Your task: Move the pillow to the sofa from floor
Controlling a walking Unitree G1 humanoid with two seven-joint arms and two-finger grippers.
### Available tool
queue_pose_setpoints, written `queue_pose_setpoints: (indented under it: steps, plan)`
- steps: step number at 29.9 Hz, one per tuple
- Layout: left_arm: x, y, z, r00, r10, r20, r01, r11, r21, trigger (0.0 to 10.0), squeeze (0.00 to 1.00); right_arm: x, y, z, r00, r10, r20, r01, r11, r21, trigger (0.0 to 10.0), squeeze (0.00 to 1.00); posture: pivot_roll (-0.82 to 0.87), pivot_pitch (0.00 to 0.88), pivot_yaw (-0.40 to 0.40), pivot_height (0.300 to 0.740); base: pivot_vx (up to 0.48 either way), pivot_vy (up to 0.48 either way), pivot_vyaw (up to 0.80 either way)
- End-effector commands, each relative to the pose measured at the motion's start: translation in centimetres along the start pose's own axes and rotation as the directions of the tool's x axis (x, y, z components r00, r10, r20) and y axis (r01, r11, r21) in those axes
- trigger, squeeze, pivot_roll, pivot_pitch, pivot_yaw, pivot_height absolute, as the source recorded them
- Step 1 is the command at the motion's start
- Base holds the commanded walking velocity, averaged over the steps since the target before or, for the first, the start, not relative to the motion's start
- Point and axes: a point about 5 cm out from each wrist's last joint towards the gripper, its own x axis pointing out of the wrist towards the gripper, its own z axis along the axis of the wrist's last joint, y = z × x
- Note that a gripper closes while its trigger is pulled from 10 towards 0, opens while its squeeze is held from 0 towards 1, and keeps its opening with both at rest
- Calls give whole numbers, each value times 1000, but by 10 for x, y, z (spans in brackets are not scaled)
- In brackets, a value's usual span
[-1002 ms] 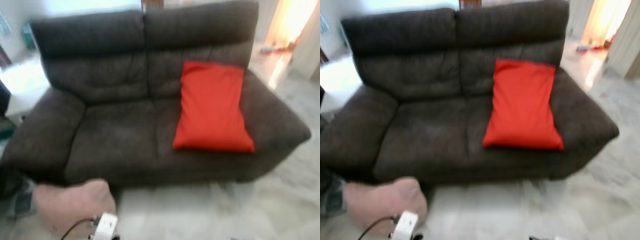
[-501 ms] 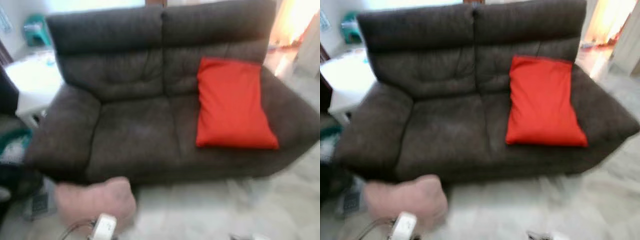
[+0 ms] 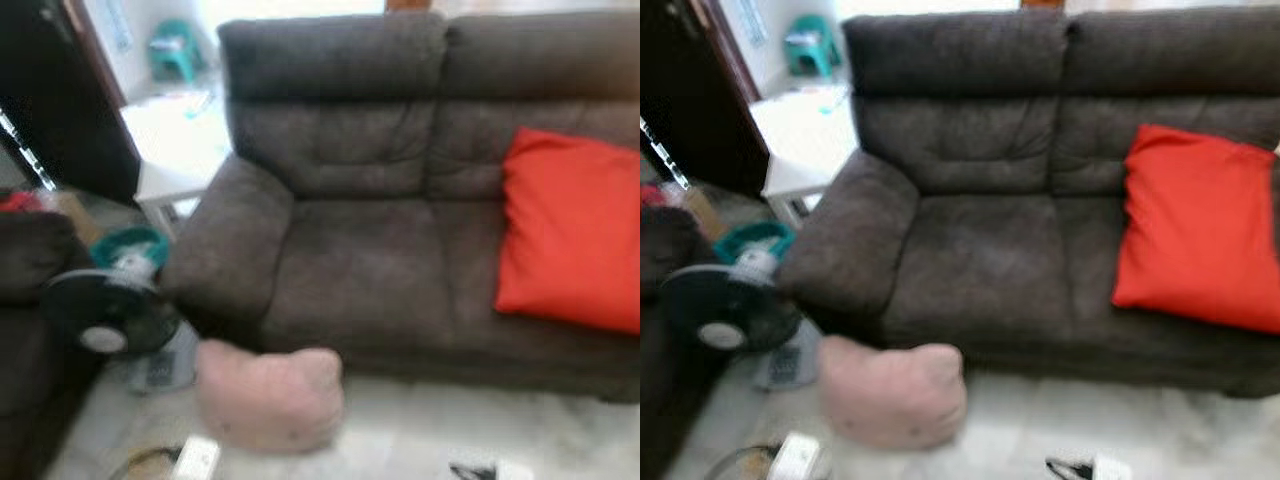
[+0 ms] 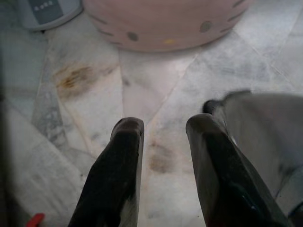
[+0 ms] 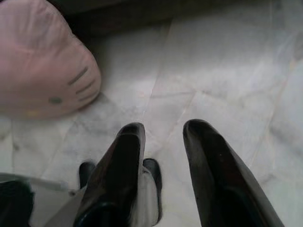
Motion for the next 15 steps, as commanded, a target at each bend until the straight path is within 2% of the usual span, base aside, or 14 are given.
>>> queue_pose_setpoints:
  steps: [1,13,15]
  plan:
    - [-1,8,0,1000,16,-8,-16,1000,6,10000,0,0,1,1,1000,2,4,-2,1000,3,10000,0,-1,0,25,738,0,341,0]
    - [-1,12,-1,1000,21,-11,-20,1000,2,10000,0,1,2,1,1000,5,0,-5,1000,-4,10000,0,-2,0,25,738,0,329,0]
    - [-2,12,-2,1000,20,-13,-20,1000,2,10000,0,1,2,1,1000,6,0,-6,1000,-4,10000,0,-1,0,25,738,0,0,0]
